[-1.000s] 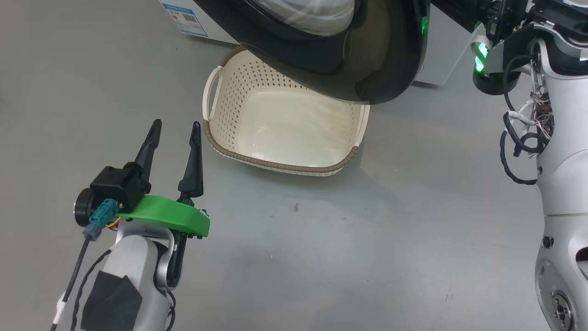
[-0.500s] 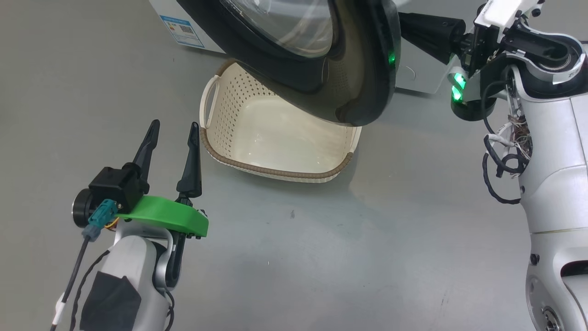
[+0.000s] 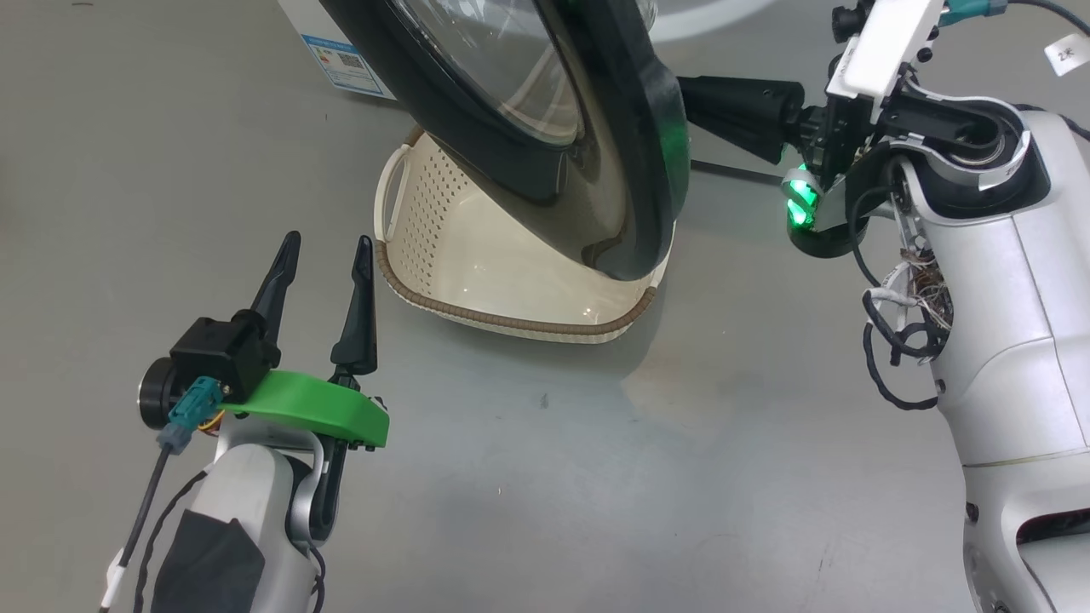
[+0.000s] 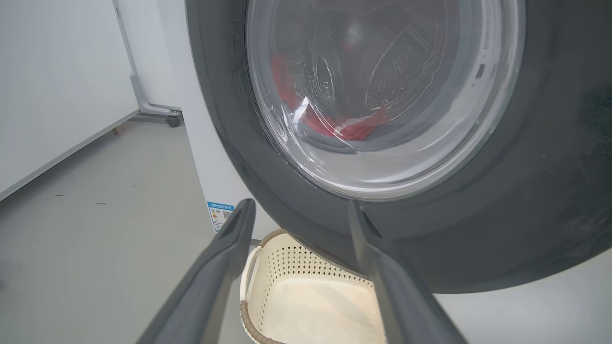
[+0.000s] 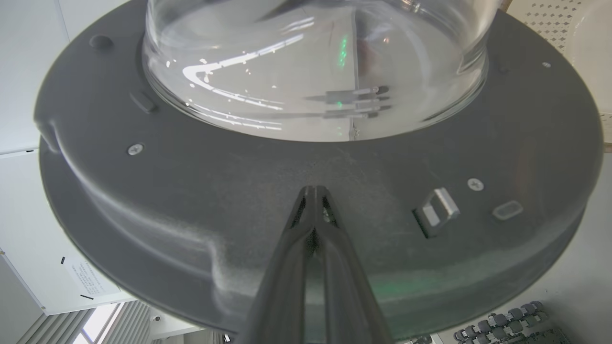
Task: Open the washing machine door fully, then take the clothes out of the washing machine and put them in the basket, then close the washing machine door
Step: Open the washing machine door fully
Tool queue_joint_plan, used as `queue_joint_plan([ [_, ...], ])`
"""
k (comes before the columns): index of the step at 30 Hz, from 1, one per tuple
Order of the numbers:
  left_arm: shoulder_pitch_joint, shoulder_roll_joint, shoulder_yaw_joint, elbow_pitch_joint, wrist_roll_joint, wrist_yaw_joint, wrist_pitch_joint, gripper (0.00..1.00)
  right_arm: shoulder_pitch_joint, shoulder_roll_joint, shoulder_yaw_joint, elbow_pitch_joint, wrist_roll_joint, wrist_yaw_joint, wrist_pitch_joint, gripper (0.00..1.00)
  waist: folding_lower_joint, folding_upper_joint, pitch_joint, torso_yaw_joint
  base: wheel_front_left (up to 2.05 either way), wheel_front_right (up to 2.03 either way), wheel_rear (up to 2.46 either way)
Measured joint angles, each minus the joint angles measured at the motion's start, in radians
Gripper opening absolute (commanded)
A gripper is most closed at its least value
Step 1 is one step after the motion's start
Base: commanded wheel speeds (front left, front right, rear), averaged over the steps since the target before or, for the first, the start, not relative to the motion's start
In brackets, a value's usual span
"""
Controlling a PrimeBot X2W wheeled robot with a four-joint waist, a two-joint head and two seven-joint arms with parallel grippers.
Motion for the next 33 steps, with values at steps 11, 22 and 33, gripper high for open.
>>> queue_joint_plan([
  [11, 0.010, 0.000, -0.010, 0.000, 0.000, 0.000, 0.000, 1.00, 0.051, 0.001, 0.129, -0.063, 0.087, 0.000, -0.001, 0.00, 0.0000, 0.0000, -0.012, 0.013, 0.00, 0.00, 0.00],
  [22, 0.020, 0.000, -0.015, 0.000, 0.000, 0.001, 0.000, 1.00, 0.090, 0.002, 0.235, -0.105, 0.142, 0.000, -0.032, 0.00, 0.0000, 0.0000, -0.022, 0.026, 0.00, 0.00, 0.00],
  [33, 0.021, 0.000, -0.015, -0.007, -0.002, 0.009, 0.000, 1.00, 0.091, 0.001, 0.283, -0.130, 0.169, 0.000, -0.083, 0.00, 0.0000, 0.0000, -0.015, 0.035, 0.00, 0.00, 0.00],
])
